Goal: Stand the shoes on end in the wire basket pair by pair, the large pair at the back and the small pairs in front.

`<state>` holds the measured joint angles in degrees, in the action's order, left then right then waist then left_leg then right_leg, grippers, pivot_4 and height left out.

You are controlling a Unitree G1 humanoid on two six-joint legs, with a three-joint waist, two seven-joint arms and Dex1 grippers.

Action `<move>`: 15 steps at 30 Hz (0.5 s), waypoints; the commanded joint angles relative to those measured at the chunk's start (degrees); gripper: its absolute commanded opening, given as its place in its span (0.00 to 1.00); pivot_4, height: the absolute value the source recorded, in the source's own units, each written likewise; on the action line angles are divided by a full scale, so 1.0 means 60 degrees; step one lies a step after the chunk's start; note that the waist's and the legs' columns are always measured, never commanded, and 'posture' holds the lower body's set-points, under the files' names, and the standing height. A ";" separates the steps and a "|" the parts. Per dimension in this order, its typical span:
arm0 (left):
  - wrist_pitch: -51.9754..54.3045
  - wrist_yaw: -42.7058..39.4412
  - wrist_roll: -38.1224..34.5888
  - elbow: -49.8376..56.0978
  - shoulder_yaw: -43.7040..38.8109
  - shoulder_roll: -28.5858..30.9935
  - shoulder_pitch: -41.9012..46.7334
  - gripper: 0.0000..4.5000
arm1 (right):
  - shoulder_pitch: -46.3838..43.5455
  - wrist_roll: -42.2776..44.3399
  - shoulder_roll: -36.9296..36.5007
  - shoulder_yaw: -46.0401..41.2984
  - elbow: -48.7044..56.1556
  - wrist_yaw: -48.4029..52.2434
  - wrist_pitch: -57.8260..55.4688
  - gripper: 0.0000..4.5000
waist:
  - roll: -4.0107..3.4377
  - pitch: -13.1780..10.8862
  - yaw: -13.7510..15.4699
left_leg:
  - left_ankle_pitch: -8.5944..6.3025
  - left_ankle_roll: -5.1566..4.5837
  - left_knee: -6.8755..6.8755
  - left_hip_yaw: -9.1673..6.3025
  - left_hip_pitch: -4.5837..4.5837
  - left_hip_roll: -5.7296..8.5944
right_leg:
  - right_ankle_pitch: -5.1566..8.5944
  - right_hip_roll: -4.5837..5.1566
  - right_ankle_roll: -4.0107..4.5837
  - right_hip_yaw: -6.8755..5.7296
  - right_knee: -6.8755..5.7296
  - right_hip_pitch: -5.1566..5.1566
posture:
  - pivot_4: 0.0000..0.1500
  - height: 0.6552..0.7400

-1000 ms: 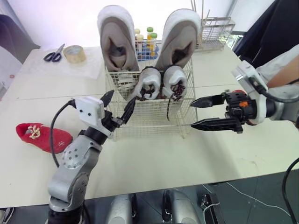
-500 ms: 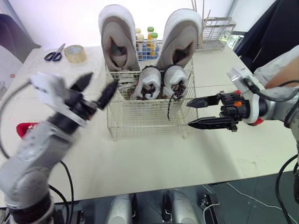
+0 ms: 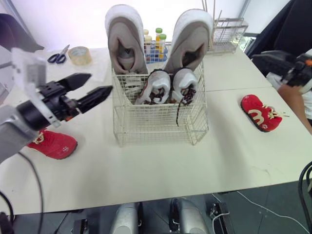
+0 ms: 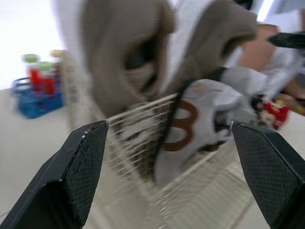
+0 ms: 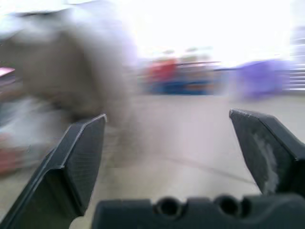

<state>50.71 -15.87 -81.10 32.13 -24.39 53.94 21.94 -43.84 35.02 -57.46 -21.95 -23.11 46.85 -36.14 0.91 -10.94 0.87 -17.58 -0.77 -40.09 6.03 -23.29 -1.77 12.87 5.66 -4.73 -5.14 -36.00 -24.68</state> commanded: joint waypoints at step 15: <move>-0.0294 -0.2287 0.0281 0.1838 0.3243 -0.1436 0.0106 0.95 | 0.6547 -0.1887 0.1309 -0.2148 0.2245 -0.1852 0.1910 1.00 | -0.0083 0.0016 -0.0084 | 0.0016 0.0031 0.0019 0.0019 0.0149 -0.0007 | 0.0013 -0.0038 -0.0002 0.0058 -0.0012 0.0104 | 1.00 1.00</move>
<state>50.36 -29.98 -79.34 42.43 -4.74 45.75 22.76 -2.79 23.51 -50.21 -34.23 -8.58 36.26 -26.60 0.41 -10.85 0.37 -17.53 -0.65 -39.97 6.13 -22.39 -1.82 12.97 5.43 -4.71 -4.79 -36.08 -24.06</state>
